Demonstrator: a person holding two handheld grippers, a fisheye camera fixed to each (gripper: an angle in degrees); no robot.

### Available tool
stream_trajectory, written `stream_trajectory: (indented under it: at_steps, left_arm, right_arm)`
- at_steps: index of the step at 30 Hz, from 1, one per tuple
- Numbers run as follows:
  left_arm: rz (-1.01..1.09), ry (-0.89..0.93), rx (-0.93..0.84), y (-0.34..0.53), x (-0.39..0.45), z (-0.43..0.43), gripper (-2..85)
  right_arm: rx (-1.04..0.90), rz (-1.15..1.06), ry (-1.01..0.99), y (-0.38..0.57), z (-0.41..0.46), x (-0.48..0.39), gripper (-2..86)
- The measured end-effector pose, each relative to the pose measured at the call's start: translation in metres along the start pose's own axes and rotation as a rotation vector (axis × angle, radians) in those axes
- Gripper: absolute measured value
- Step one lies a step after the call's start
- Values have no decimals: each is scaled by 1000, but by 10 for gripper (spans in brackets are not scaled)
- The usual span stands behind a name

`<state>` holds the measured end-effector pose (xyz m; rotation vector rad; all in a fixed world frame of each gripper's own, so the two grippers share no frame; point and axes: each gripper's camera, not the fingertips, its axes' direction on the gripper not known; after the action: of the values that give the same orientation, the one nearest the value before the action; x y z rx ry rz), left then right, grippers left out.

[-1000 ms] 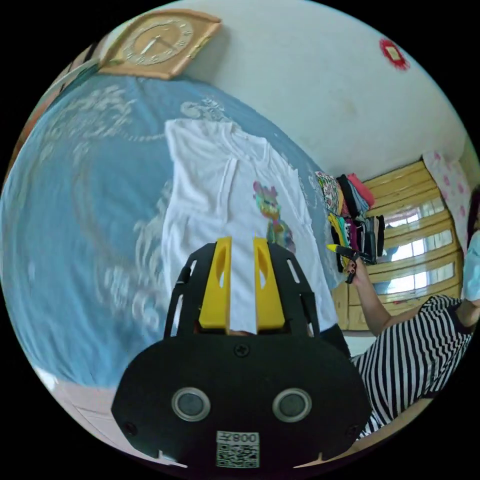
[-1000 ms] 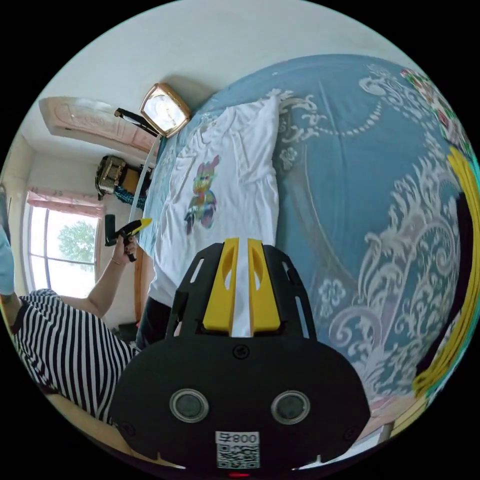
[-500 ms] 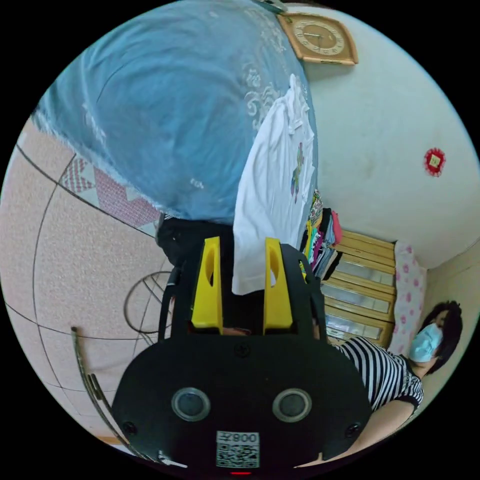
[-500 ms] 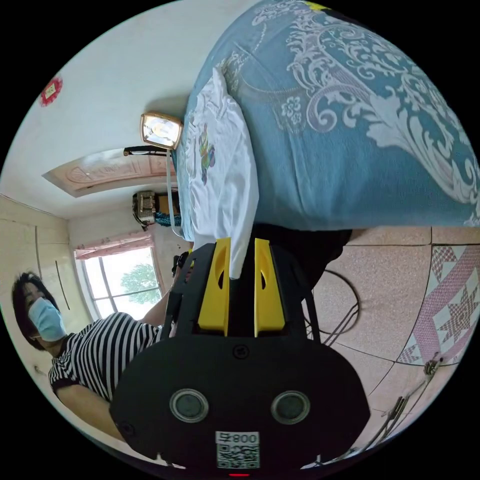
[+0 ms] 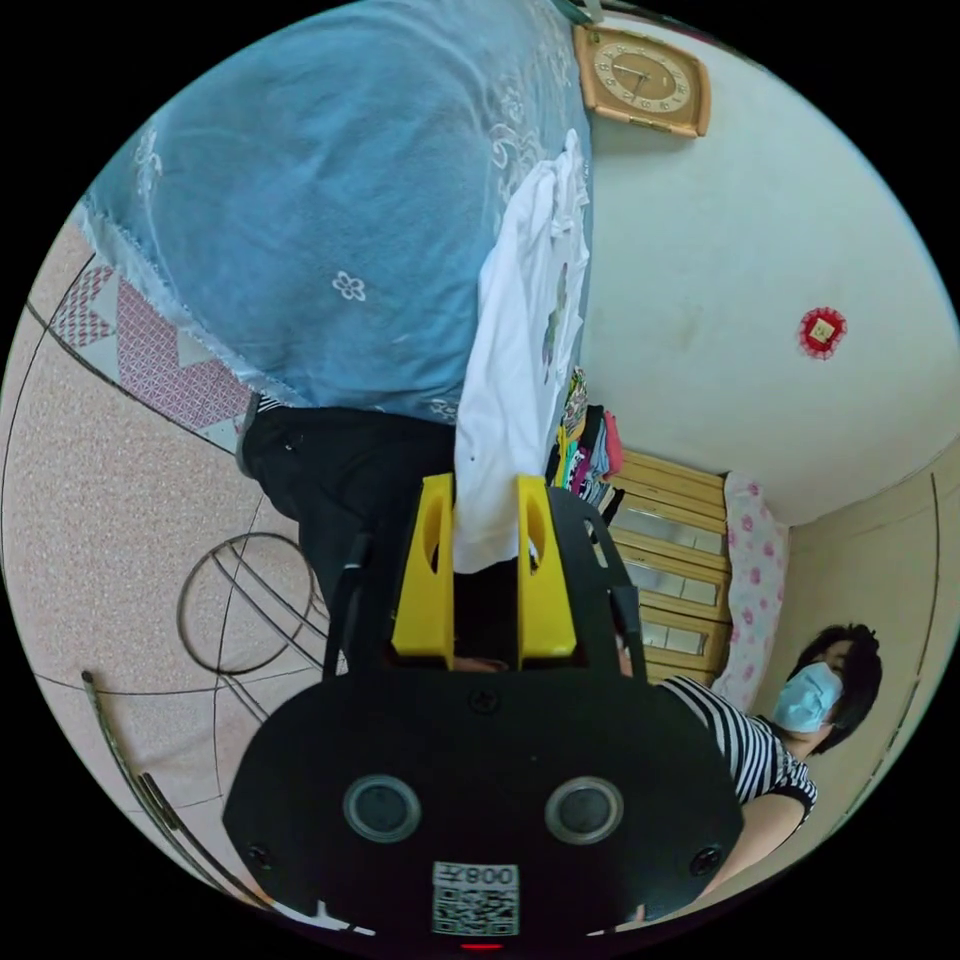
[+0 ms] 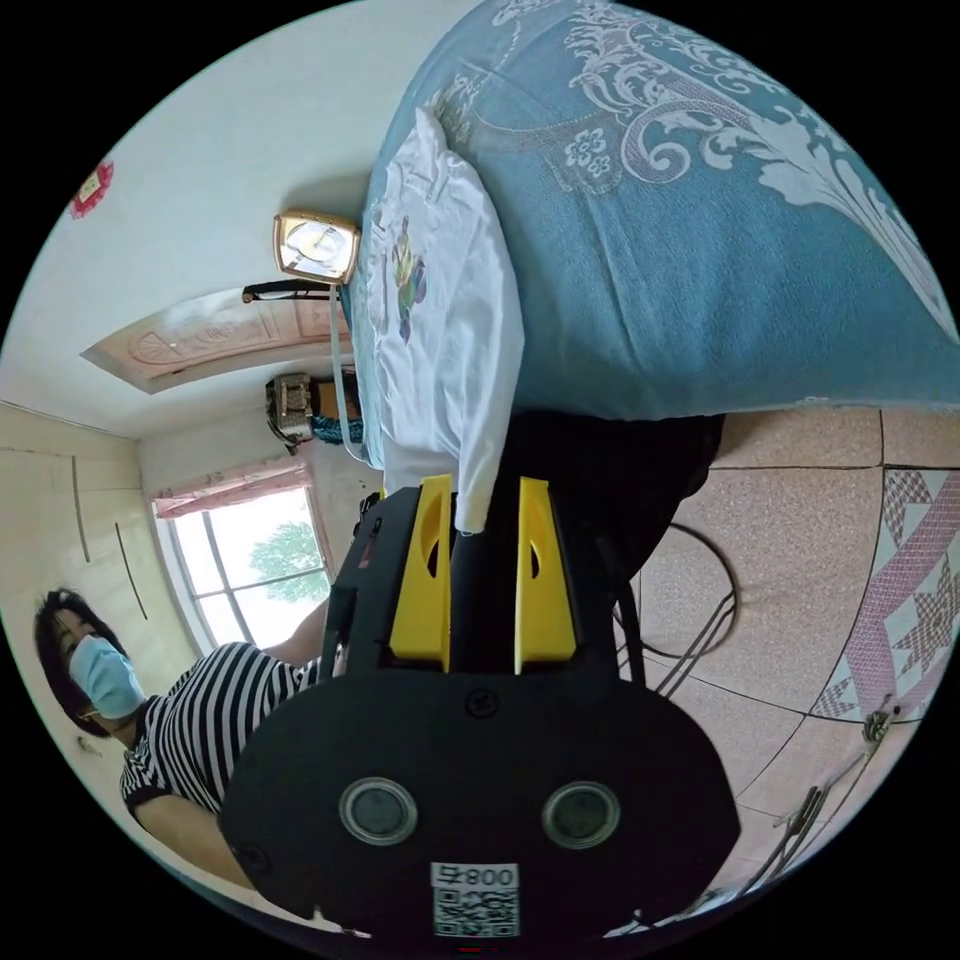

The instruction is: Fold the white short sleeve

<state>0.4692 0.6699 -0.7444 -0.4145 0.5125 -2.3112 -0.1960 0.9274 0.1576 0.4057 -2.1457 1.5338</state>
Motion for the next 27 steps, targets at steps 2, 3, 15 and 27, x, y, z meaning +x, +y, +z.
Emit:
stream_trajectory:
  at_steps: [2,3,15,27]
  left_arm:
    - [0,9,-5,10,-1,-5,80]
    - [-3,14,1,17,-1,-9,69]
    - [34,110,41,86,9,-50,21]
    - [137,90,38,137,57,-75,18]
  right_arm:
    - [5,-6,23,5,1,2,99]
    - [8,-11,42,8,2,3,97]
    - [1,-23,176,30,11,19,33]
    - [89,-130,6,63,-31,19,6]
